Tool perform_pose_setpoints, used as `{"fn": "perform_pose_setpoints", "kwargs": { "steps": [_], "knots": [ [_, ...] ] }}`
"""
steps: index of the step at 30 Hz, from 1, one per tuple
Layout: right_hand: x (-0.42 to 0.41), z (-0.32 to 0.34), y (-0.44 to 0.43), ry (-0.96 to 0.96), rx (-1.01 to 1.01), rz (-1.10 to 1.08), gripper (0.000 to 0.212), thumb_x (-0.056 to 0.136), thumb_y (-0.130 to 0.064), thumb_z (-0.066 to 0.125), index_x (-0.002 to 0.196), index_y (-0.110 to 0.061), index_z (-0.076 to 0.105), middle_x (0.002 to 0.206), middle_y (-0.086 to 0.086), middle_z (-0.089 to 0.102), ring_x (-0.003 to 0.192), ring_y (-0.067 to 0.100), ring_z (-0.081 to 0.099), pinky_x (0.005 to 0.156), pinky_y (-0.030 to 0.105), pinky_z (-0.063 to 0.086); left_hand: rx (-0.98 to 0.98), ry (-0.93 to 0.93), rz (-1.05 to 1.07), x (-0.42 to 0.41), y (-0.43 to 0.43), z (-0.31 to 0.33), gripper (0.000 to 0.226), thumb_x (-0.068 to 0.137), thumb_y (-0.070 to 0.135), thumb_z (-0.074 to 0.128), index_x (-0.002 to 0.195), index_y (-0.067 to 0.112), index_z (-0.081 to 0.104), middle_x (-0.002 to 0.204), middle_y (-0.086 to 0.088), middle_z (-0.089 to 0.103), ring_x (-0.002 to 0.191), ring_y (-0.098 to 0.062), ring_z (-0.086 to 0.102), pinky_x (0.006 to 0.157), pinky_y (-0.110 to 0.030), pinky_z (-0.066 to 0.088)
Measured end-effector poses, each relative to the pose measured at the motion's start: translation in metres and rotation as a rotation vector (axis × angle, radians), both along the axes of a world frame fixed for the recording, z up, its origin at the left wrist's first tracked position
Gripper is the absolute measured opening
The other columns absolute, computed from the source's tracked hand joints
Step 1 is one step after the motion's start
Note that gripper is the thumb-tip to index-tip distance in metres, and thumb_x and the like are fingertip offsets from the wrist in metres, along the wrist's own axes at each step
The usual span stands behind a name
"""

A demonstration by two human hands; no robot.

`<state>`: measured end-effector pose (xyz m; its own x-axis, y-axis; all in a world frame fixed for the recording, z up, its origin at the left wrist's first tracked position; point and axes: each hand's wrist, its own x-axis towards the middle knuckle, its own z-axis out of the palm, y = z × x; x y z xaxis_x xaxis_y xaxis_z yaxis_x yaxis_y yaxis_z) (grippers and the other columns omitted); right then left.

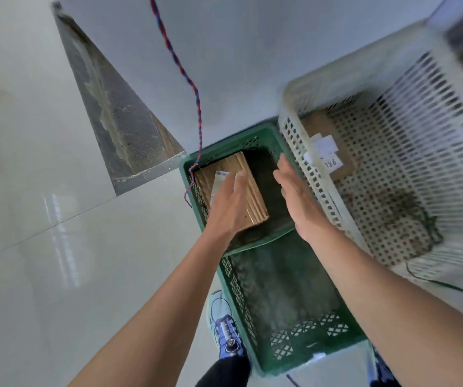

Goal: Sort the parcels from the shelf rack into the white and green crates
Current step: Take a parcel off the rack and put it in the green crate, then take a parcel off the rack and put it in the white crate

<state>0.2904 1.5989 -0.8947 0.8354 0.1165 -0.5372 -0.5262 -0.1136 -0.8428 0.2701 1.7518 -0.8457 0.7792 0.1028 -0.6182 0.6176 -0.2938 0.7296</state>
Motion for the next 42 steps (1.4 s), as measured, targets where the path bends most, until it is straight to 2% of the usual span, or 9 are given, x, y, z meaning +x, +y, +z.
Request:
{"fn": "perform_pose_setpoints", "kwargs": {
  "steps": [5, 10, 15, 18, 23, 28, 32, 35, 42],
  "knots": [
    [-0.027, 0.163, -0.043, -0.095, 0.018, -0.196, 0.095, 0.089, -0.087, 0.043, 0.168, -0.041, 0.016, 0.176, -0.018, 0.013, 0.160, 0.000, 0.014, 0.134, 0.043, 0.013, -0.090, -0.110, -0.101, -0.002, -0.045, 0.157, 0.077, 0.103, 0.074, 0.032, 0.169, 0.034, 0.029, 0.176, 0.011, 0.029, 0.156, -0.006, 0.027, 0.116, -0.026, 0.018],
    [-0.058, 0.311, -0.114, -0.254, -0.031, -0.314, 0.078, 0.093, -0.079, 0.041, 0.163, -0.053, 0.019, 0.174, -0.025, 0.016, 0.157, -0.006, 0.020, 0.133, 0.044, 0.015, -0.138, -0.202, -0.207, -0.016, -0.107, 0.300, 0.087, 0.092, 0.087, 0.026, 0.167, 0.043, 0.029, 0.175, 0.011, 0.030, 0.156, -0.011, 0.028, 0.118, -0.035, 0.020],
    [-0.096, 0.434, -0.203, -0.385, -0.028, -0.416, 0.045, 0.092, -0.080, 0.040, 0.135, -0.086, 0.029, 0.170, -0.032, 0.021, 0.153, -0.011, 0.025, 0.133, 0.045, 0.018, -0.192, -0.298, -0.279, -0.036, -0.195, 0.415, 0.109, 0.076, 0.102, 0.026, 0.166, 0.039, 0.035, 0.171, 0.005, 0.039, 0.155, -0.018, 0.038, 0.127, -0.043, 0.027],
    [-0.116, 0.487, -0.264, -0.468, 0.001, -0.473, 0.047, 0.090, -0.083, 0.044, 0.136, -0.084, 0.034, 0.164, -0.040, 0.026, 0.152, -0.013, 0.027, 0.132, 0.046, 0.021, -0.207, -0.379, -0.303, -0.054, -0.256, 0.466, 0.090, 0.092, 0.088, 0.031, 0.165, 0.035, 0.038, 0.171, 0.006, 0.038, 0.158, -0.020, 0.034, 0.127, -0.038, 0.022],
    [-0.158, 0.561, -0.371, -0.598, 0.013, -0.510, 0.053, 0.085, -0.089, 0.052, 0.136, -0.082, 0.039, 0.162, -0.039, 0.033, 0.148, -0.015, 0.032, 0.131, 0.042, 0.025, -0.227, -0.473, -0.336, -0.094, -0.364, 0.538, 0.079, 0.089, 0.079, 0.033, 0.159, 0.044, 0.042, 0.147, 0.027, 0.041, 0.141, 0.001, 0.034, 0.118, -0.025, 0.023],
    [-0.200, 0.622, -0.457, -0.647, -0.021, -0.510, 0.071, 0.086, -0.083, 0.048, 0.153, -0.063, 0.034, 0.168, -0.030, 0.030, 0.150, -0.014, 0.031, 0.131, 0.037, 0.025, -0.275, -0.540, -0.395, -0.129, -0.461, 0.595, 0.081, 0.094, 0.064, 0.036, 0.163, 0.023, 0.042, 0.165, 0.012, 0.041, 0.157, -0.016, 0.038, 0.130, -0.051, 0.031],
    [-0.227, 0.653, -0.506, -0.664, -0.009, -0.542, 0.082, 0.087, -0.080, 0.046, 0.161, -0.049, 0.032, 0.168, -0.025, 0.034, 0.151, -0.008, 0.033, 0.130, 0.038, 0.028, -0.294, -0.593, -0.469, -0.148, -0.508, 0.625, 0.059, 0.104, 0.055, 0.032, 0.155, 0.028, 0.046, 0.150, 0.019, 0.047, 0.153, -0.016, 0.042, 0.129, -0.048, 0.033],
    [-0.236, 0.668, -0.533, -0.679, 0.034, -0.600, 0.074, 0.093, -0.069, 0.046, 0.161, -0.043, 0.034, 0.167, -0.023, 0.037, 0.150, -0.007, 0.036, 0.131, 0.040, 0.026, -0.280, -0.608, -0.511, -0.150, -0.534, 0.639, 0.066, 0.099, 0.056, 0.031, 0.158, 0.027, 0.040, 0.152, 0.013, 0.044, 0.151, -0.014, 0.041, 0.129, -0.049, 0.033],
    [-0.236, 0.669, -0.597, -0.705, 0.055, -0.664, 0.080, 0.075, -0.094, 0.057, 0.147, -0.062, 0.046, 0.159, -0.034, 0.043, 0.148, -0.011, 0.037, 0.131, 0.039, 0.026, -0.332, -0.543, -0.487, -0.139, -0.598, 0.641, 0.078, 0.086, 0.082, 0.045, 0.149, 0.036, 0.054, 0.155, 0.013, 0.055, 0.145, -0.012, 0.049, 0.122, -0.044, 0.043]
  ]
}}
